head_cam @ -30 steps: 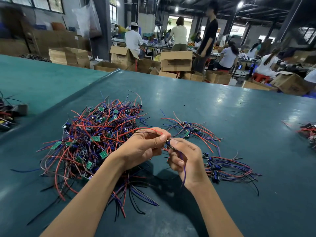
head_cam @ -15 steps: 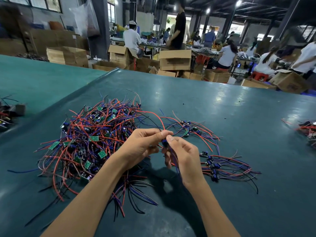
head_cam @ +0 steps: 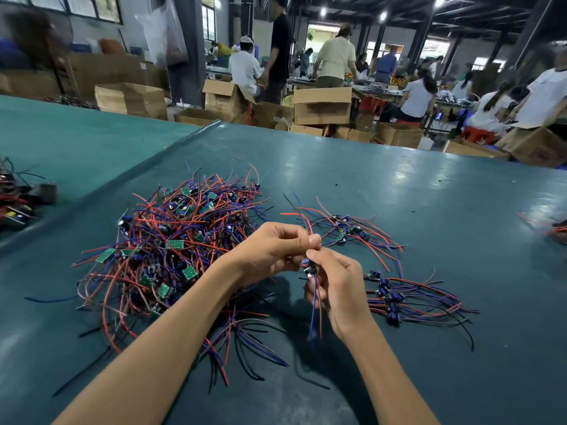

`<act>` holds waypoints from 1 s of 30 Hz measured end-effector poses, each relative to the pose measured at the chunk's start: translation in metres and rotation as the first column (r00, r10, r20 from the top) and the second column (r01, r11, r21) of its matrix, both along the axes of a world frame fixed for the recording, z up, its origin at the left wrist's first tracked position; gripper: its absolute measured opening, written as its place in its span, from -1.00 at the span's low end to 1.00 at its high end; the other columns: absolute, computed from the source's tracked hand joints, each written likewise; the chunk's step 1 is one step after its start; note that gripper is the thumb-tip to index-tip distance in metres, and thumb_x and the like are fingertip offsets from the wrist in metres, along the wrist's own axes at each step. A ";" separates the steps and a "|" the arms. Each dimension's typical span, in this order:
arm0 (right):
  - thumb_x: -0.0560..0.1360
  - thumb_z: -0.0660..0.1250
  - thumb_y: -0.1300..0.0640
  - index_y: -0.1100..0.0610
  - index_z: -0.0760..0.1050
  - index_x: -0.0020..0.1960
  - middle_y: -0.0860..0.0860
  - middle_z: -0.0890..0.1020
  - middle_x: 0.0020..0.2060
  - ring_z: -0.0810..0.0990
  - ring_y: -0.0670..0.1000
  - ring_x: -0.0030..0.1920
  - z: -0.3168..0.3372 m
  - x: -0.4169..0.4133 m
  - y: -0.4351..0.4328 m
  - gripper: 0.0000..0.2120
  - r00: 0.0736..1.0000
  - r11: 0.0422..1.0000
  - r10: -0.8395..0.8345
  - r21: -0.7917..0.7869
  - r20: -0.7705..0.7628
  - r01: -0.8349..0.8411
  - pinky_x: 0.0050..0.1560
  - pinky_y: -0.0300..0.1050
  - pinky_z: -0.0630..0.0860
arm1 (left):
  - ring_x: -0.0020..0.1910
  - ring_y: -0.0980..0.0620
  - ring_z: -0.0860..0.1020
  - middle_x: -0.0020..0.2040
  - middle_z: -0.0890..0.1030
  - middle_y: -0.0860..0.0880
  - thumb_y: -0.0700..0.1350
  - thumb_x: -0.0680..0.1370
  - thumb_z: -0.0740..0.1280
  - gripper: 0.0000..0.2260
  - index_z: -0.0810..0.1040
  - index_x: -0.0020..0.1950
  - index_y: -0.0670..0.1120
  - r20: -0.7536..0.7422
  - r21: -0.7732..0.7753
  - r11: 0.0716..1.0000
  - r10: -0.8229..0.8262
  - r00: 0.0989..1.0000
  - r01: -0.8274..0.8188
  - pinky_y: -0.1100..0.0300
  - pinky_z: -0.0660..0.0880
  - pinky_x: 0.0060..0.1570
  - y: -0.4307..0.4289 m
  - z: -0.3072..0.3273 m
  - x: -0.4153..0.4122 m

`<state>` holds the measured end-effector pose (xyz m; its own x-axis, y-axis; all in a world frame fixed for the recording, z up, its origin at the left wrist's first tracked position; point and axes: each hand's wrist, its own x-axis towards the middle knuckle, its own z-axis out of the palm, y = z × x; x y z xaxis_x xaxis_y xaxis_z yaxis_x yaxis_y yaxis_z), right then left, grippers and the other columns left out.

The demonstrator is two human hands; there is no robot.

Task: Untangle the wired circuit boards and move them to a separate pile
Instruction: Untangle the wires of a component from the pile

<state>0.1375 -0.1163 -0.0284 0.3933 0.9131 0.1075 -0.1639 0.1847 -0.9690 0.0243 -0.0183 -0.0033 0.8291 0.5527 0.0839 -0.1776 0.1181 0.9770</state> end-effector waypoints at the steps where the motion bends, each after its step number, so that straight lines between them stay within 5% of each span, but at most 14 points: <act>1: 0.28 0.43 -0.07 0.16 0.38 -0.39 0.04 0.19 -0.51 0.12 -0.02 -0.53 0.000 0.001 0.000 -0.65 0.999 0.999 -0.039 0.008 0.020 0.039 -0.49 -0.24 0.11 | -0.38 0.12 0.33 -0.19 0.43 -0.14 -0.02 0.48 0.48 -0.81 0.64 -0.28 -0.07 -0.005 0.014 1.000 0.003 1.000 -0.003 0.20 0.26 -0.24 0.000 0.001 0.003; 5: 0.34 0.38 -0.08 0.36 0.39 -0.36 0.01 0.23 -0.50 0.18 -0.01 -0.46 -0.003 0.001 0.002 -0.53 0.976 0.986 -0.161 0.067 0.145 0.153 -0.38 -0.10 0.16 | -0.37 0.09 0.37 -0.08 0.45 -0.25 -0.03 0.46 0.50 -0.82 0.67 -0.28 -0.10 -0.002 0.056 0.997 0.051 0.999 -0.051 0.27 0.32 -0.29 0.002 0.000 0.010; 8: 0.37 0.33 0.06 0.19 0.53 -0.44 -0.07 0.33 -0.56 0.26 -0.06 -0.51 -0.001 -0.001 0.002 -0.72 0.966 0.982 -0.186 0.058 0.181 0.179 -0.44 -0.18 0.29 | -0.40 0.06 0.38 -0.29 0.42 -0.17 -0.07 0.45 0.53 -0.76 0.62 -0.28 -0.20 -0.002 0.102 0.986 0.132 0.991 -0.131 0.33 0.41 -0.34 0.004 -0.004 0.008; 12: 0.37 0.29 0.10 0.21 0.66 -0.35 0.04 0.52 -0.52 0.34 -0.04 -0.53 0.001 -0.006 -0.002 -0.75 0.974 0.993 -0.120 0.033 0.192 0.116 -0.49 -0.28 0.28 | -0.45 0.01 0.30 -0.39 0.33 -0.14 -0.09 0.48 0.53 -0.71 0.56 -0.37 -0.18 -0.002 0.179 0.936 0.309 0.951 -0.304 0.26 0.38 -0.43 0.007 -0.007 0.003; 17: 0.39 0.27 0.16 0.11 0.70 -0.35 0.00 0.48 -0.57 0.37 -0.06 -0.54 0.000 -0.015 -0.008 -0.74 0.960 0.997 -0.054 0.071 0.276 0.036 -0.49 -0.28 0.29 | -0.41 -0.02 0.24 -0.41 0.35 -0.16 -0.12 0.50 0.51 -0.71 0.61 -0.29 -0.30 0.018 0.217 0.873 0.444 0.896 -0.437 0.09 0.15 -0.39 0.016 -0.009 -0.006; 23: 0.43 0.27 0.20 0.11 0.70 -0.33 0.20 0.42 -0.55 0.33 -0.02 -0.55 0.003 -0.019 -0.012 -0.73 0.935 0.994 -0.038 0.108 0.354 -0.001 -0.48 -0.21 0.31 | -0.51 0.01 0.29 -0.43 0.47 -0.12 -0.11 0.47 0.55 -0.85 0.69 -0.23 -0.15 0.041 0.265 0.796 0.555 0.831 -0.544 0.20 0.25 -0.49 0.025 -0.012 -0.011; 27: 0.39 0.29 0.12 0.13 0.70 -0.34 0.21 0.45 -0.51 0.35 0.01 -0.52 0.007 -0.022 -0.018 -0.76 0.936 0.991 -0.021 0.129 0.351 -0.026 -0.48 -0.32 0.32 | -0.40 -0.05 0.50 -0.33 0.64 -0.12 -0.10 0.51 0.52 -0.85 0.72 -0.14 -0.19 0.016 0.180 0.814 0.558 0.829 -0.552 0.27 0.31 -0.53 0.023 -0.014 -0.009; 30: 0.34 0.27 0.00 0.12 0.70 -0.34 0.15 0.51 -0.48 0.36 -0.04 -0.52 0.008 -0.028 -0.021 -0.71 0.943 0.986 0.000 0.160 0.332 -0.057 -0.48 -0.35 0.34 | -0.40 0.09 0.59 -0.27 0.68 -0.13 -0.09 0.53 0.49 -0.81 0.70 -0.13 -0.23 -0.009 -0.021 0.868 0.495 0.869 -0.495 0.35 0.26 -0.62 0.023 -0.009 -0.010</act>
